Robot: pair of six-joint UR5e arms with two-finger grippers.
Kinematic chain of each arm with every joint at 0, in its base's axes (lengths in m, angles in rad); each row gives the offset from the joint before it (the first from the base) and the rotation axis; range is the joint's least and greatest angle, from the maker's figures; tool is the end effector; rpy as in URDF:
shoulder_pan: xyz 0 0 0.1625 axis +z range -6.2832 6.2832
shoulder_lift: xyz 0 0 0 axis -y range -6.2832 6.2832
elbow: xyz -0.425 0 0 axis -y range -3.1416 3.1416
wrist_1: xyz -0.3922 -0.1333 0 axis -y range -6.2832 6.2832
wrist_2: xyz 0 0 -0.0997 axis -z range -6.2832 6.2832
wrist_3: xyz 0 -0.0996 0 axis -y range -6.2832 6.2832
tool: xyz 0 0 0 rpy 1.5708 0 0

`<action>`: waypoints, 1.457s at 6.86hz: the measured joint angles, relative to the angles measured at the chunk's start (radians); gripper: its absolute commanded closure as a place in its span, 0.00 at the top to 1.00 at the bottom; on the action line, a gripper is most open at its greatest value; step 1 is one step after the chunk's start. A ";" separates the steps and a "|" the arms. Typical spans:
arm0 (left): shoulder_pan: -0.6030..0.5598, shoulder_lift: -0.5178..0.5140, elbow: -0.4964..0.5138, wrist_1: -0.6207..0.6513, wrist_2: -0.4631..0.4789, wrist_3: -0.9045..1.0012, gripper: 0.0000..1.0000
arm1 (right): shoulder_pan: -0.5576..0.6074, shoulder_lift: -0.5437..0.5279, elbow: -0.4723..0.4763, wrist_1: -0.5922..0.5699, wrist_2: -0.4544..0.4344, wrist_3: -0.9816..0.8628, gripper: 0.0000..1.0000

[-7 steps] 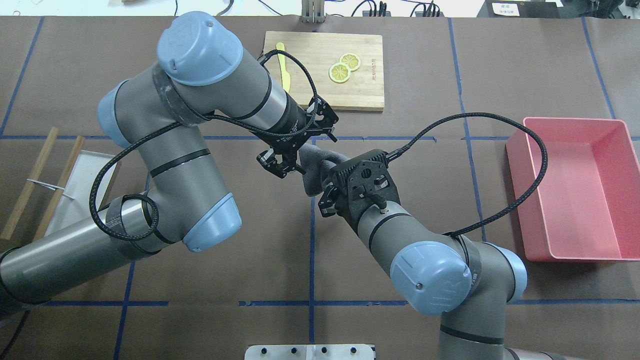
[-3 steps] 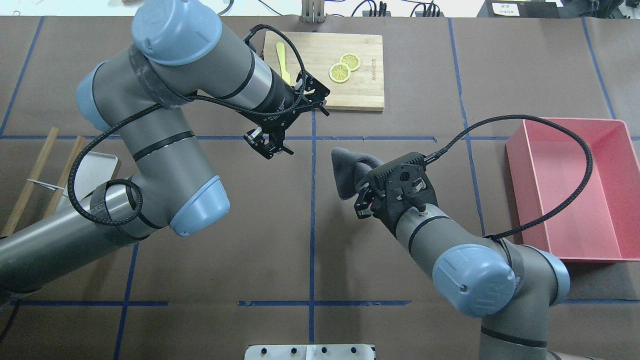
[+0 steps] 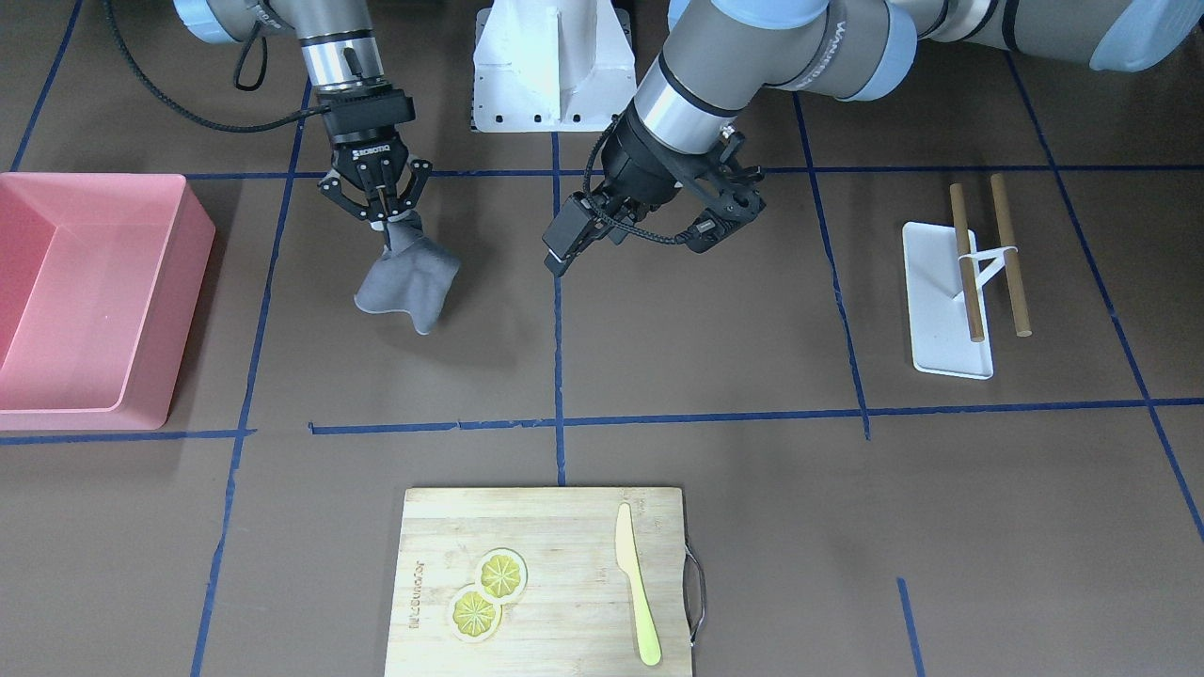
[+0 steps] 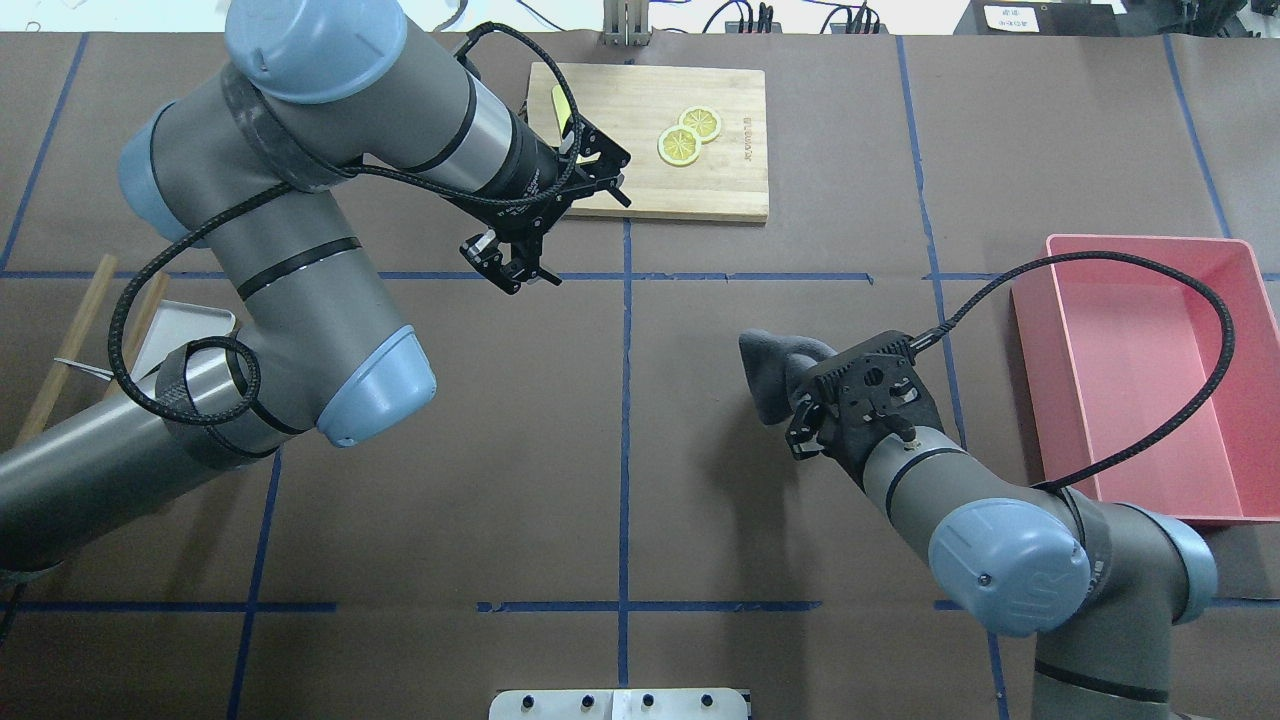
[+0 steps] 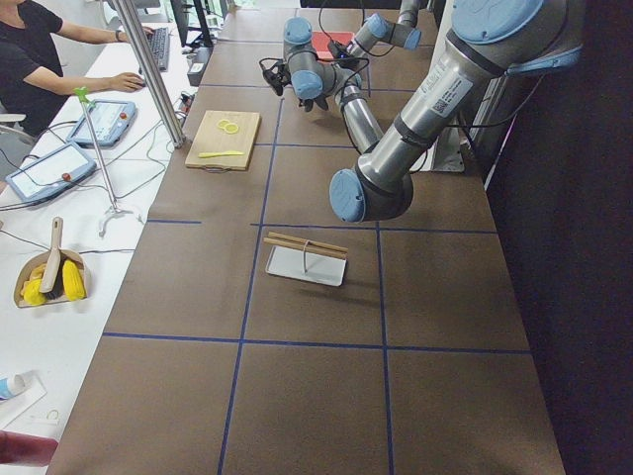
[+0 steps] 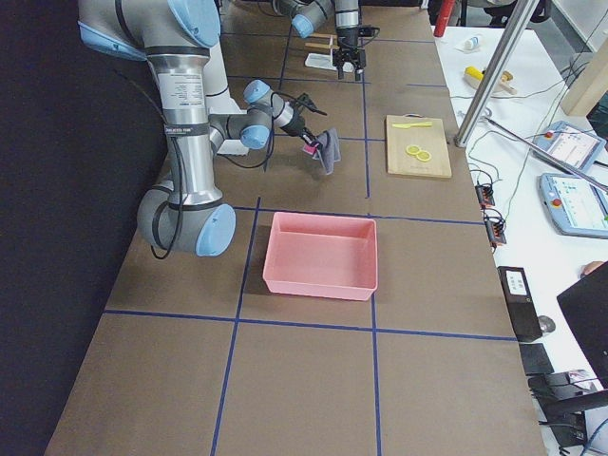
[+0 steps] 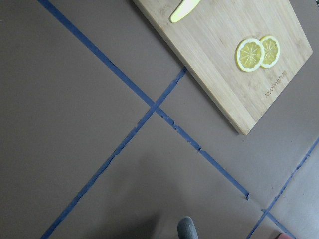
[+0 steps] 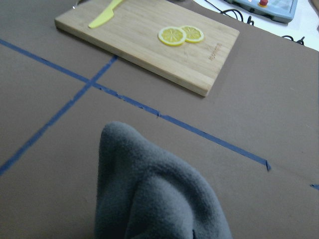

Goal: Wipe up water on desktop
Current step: 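Lower the grey cloth onto the table with the right gripper and wipe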

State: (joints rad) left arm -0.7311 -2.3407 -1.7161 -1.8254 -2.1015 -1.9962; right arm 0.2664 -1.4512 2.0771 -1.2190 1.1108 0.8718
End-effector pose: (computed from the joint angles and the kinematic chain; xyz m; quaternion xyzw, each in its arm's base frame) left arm 0.4307 -0.4977 0.0985 -0.1350 0.5599 -0.3185 0.7529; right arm -0.4340 -0.3024 0.3219 0.3905 -0.3116 -0.0799 0.8626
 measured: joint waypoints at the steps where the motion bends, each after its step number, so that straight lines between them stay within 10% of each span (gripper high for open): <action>1: -0.003 0.003 0.000 0.000 0.000 0.000 0.99 | 0.000 -0.066 0.005 -0.002 0.015 0.000 0.00; 5: -0.024 0.009 0.000 0.000 0.000 0.019 0.99 | -0.009 -0.153 -0.010 -0.034 0.167 -0.002 0.00; 10: -0.101 0.142 -0.081 0.002 -0.011 0.175 0.99 | -0.012 0.346 -0.254 -0.289 0.341 0.031 0.00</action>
State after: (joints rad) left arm -0.8324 -2.1983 -1.7969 -1.8231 -2.1125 -1.8214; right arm 0.2541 -1.1055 1.8229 -1.5079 1.4516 0.9032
